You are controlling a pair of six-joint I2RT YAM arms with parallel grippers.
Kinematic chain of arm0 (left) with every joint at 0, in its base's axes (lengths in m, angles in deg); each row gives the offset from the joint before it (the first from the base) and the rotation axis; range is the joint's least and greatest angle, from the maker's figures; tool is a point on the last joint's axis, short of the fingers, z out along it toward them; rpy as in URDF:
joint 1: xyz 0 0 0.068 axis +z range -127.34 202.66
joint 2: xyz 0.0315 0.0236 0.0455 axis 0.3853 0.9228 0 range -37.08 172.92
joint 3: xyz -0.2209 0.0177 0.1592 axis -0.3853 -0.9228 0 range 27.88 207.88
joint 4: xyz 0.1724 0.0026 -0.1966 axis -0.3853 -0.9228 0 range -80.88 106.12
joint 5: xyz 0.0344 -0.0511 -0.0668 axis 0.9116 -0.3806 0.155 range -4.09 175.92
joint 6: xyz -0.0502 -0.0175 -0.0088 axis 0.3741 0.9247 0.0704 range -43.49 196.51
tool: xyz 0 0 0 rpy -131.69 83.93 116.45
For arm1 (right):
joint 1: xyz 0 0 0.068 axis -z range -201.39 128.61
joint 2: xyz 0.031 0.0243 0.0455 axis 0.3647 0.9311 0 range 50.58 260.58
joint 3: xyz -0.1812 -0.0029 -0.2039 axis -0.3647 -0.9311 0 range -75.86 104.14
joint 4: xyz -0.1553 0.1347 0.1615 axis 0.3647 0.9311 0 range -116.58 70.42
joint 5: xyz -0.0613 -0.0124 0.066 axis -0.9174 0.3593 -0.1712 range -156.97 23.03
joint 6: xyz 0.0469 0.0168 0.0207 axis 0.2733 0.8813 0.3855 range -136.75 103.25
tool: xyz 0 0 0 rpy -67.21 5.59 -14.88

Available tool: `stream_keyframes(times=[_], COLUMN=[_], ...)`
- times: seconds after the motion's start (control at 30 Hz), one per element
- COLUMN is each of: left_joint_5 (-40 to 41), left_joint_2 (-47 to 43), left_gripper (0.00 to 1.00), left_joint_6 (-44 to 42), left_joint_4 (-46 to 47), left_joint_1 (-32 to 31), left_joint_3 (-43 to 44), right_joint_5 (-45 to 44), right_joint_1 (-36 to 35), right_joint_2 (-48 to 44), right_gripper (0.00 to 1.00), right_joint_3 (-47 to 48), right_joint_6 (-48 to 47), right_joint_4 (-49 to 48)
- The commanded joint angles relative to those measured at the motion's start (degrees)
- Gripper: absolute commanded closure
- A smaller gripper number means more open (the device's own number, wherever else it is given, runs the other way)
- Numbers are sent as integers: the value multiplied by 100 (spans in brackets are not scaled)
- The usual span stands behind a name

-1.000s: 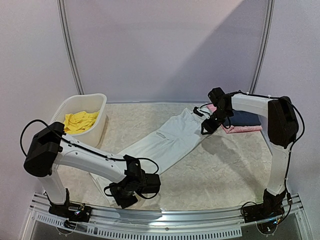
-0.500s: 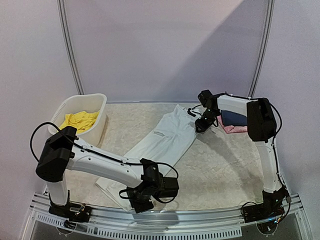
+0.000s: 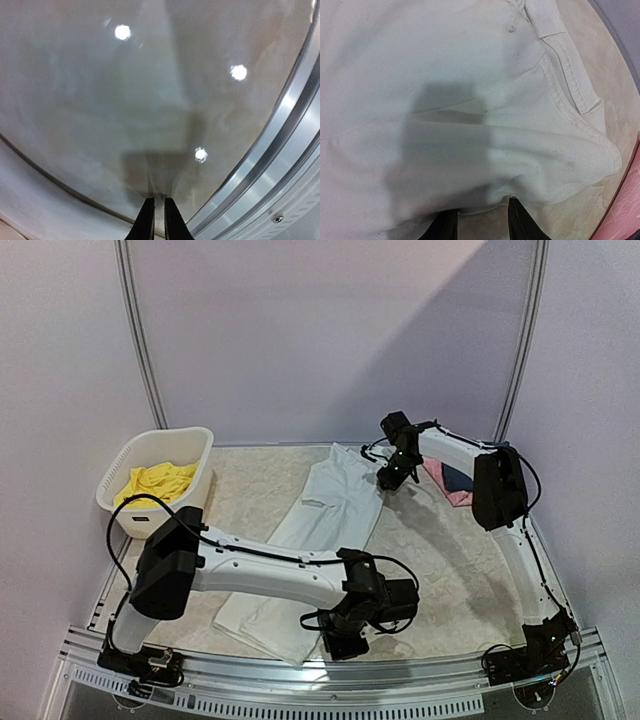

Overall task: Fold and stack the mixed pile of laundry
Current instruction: Rotate the rectangle-folded T-shirt at the center of the board.

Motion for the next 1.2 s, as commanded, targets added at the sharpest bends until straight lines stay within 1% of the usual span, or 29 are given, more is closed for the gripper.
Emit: stream_keyframes(times=[0.0,0.03,0.1,0.17,0.27,0.33,0.37,0.4,0.53,0.57,0.67,0.77,0.83,1.03,1.07,1.17], left_joint_5=[-181,-181,12,314,586,762,845,877,1042,1071,932,734,747,1348,1297,657], left_joint_2=[373,435,543,401,-152,-549,-716,-846,-1088,-1111,-1115,-1047,-1016,-1251,-1287,-1237], left_gripper=[90,88,81,72,63,59,57,57,53,53,51,51,51,51,51,51], left_joint_6=[-391,-413,-511,-500,7,419,609,793,1460,1594,1806,1894,1992,2494,2528,2628], left_joint_4=[-45,-57,-226,-359,-295,-284,-284,-290,-311,-263,71,367,401,-146,-141,222], left_joint_1=[-114,-135,-222,-292,-117,41,104,147,191,192,201,202,196,88,52,13], left_joint_3=[528,712,1111,1257,659,100,-197,-456,-1244,-1391,-1690,-1744,-1700,-1110,-1052,-1208], right_joint_5=[-26,30,151,252,275,270,271,473,769,878,1157,1231,1221,1142,1149,1171], right_joint_1=[-2,30,83,159,271,318,337,355,460,503,640,669,677,690,696,704], right_joint_2=[184,156,33,-377,-1276,-2055,-2298,-2616,-3707,-4022,-4542,-4951,-5145,-5534,-5565,-5654], right_gripper=[64,64,63,59,52,49,49,48,46,46,45,45,44,44,44,44], right_joint_3=[94,91,18,-326,-1435,-2063,-2383,-2674,-3738,-3947,-4383,-4648,-4778,-5009,-5027,-5065], right_joint_6=[-267,-247,-127,-24,74,83,90,108,260,343,513,610,626,671,675,697], right_joint_4=[-255,-203,-58,-27,-274,-347,-357,-362,-323,-304,-193,-85,-75,-86,-77,-59])
